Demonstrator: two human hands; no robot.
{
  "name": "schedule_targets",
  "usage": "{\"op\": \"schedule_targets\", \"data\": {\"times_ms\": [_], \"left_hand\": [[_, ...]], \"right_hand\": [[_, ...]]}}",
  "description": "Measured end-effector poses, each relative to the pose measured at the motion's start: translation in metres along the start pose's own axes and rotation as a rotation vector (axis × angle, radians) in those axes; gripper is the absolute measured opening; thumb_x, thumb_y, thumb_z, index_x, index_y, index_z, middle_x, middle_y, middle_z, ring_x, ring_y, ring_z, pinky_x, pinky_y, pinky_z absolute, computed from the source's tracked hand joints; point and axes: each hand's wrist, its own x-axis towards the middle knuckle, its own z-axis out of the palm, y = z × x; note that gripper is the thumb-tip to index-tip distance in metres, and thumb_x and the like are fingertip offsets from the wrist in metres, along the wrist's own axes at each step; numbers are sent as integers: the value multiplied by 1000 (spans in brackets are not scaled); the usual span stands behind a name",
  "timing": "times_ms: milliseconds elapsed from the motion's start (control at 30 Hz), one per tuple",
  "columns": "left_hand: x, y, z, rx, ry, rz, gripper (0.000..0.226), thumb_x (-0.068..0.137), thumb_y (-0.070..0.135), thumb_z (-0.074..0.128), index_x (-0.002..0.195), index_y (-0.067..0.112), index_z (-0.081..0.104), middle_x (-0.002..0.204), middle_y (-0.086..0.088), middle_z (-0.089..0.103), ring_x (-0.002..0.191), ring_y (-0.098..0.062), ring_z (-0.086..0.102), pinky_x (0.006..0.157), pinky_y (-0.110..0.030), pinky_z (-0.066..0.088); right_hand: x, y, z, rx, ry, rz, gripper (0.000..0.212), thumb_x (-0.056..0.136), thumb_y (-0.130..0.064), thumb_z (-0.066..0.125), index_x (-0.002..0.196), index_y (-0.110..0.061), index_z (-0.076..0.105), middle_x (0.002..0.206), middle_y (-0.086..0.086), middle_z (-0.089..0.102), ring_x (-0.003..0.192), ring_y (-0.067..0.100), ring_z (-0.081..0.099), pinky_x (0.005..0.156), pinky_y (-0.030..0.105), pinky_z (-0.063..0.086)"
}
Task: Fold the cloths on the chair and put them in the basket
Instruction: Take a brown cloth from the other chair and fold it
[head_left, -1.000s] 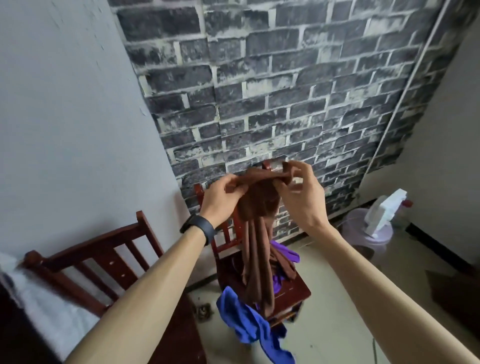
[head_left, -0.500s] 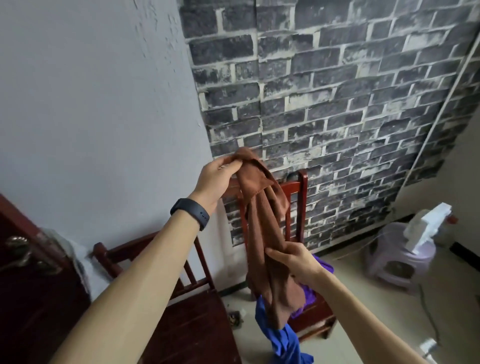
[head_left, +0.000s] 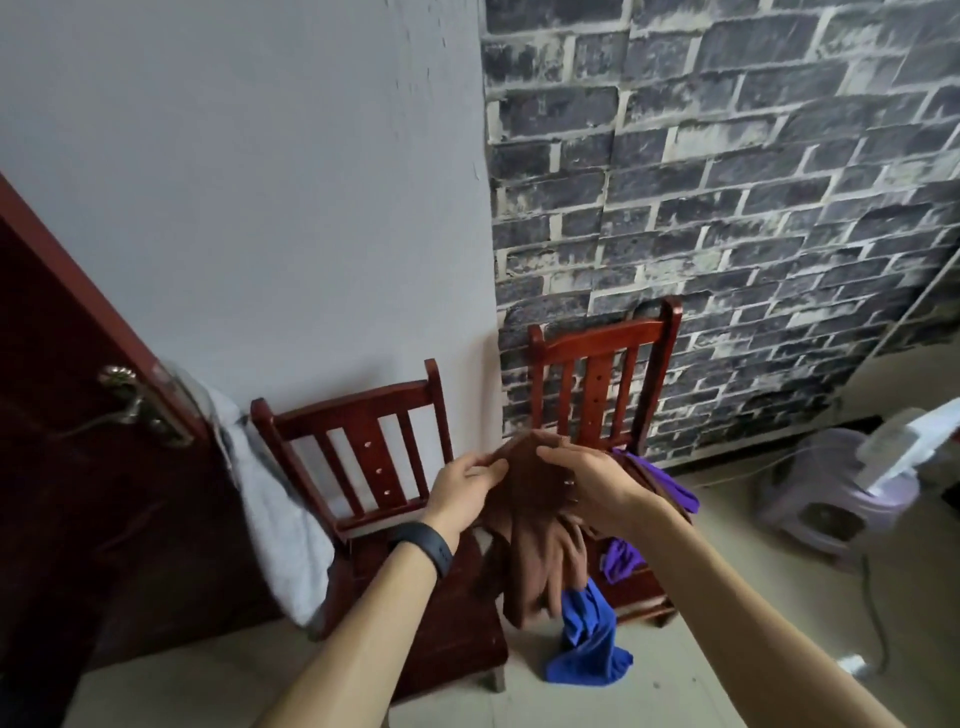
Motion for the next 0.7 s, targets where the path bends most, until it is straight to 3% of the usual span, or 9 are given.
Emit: {"op": "schedule_targets", "data": {"times_ms": [100, 233, 333, 400, 500, 567, 633, 700], "left_hand": [[3, -15, -9, -207, 64, -89, 12, 89, 29, 69, 100, 26, 72, 106, -5, 73, 102, -25, 68, 94, -46, 54], [5, -13, -9, -247, -37, -109, 21, 95, 21, 62, 115, 21, 69, 111, -5, 72, 108, -25, 66, 95, -48, 53], [3, -13, -5, 109, -114, 8, 30, 97, 26, 59, 125, 20, 66, 117, 0, 70, 113, -22, 62, 103, -41, 48], [3, -13, -6, 414, -44, 114, 29, 98, 31, 55, 124, 24, 66, 118, 4, 69, 113, -20, 61, 98, -29, 46], [5, -12, -17, 599, 106, 201, 31, 100, 34, 50, 126, 24, 64, 125, -1, 67, 117, -25, 60, 93, -28, 45], [10, -16, -29, 657, 167, 213, 30, 102, 34, 46, 126, 25, 62, 123, -5, 66, 114, -29, 60, 86, -29, 44], [15, -19, -43, 692, 218, 205, 27, 103, 34, 39, 121, 28, 58, 117, -8, 67, 105, -33, 62, 82, -31, 48], [21, -24, -58, 635, 242, 145, 26, 103, 36, 35, 120, 30, 53, 113, -7, 65, 99, -35, 62, 83, -40, 55]], "right_hand": [[0, 25, -7, 321, -59, 140, 25, 82, -14, 67, 102, 0, 68, 92, 19, 65, 81, 29, 64, 74, 35, 60], [6, 60, -12, 227, 62, 225, 21, 100, -9, 51, 102, 7, 65, 88, 20, 71, 77, 27, 72, 70, 34, 60], [-1, 61, -5, -38, 24, 240, 17, 99, -21, 58, 94, -6, 65, 78, 7, 65, 71, 16, 62, 63, 26, 48], [-3, 57, -3, -196, 103, 169, 12, 97, -16, 60, 89, -8, 64, 69, 5, 54, 58, 12, 53, 48, 20, 39], [-4, 54, -7, -350, 283, -7, 15, 93, -10, 62, 79, -6, 65, 60, 6, 45, 38, 8, 43, 36, 16, 33], [-5, 51, -17, -416, 384, -95, 16, 91, -19, 68, 79, -9, 71, 60, 3, 58, 45, 8, 55, 42, 21, 44], [-8, 48, -31, -491, 492, -191, 20, 87, -36, 70, 82, -17, 72, 68, 0, 71, 60, 15, 68, 57, 36, 58], [-14, 43, -45, -484, 556, -256, 23, 85, -44, 67, 85, -21, 68, 77, 5, 75, 70, 27, 73, 66, 50, 61]]}}
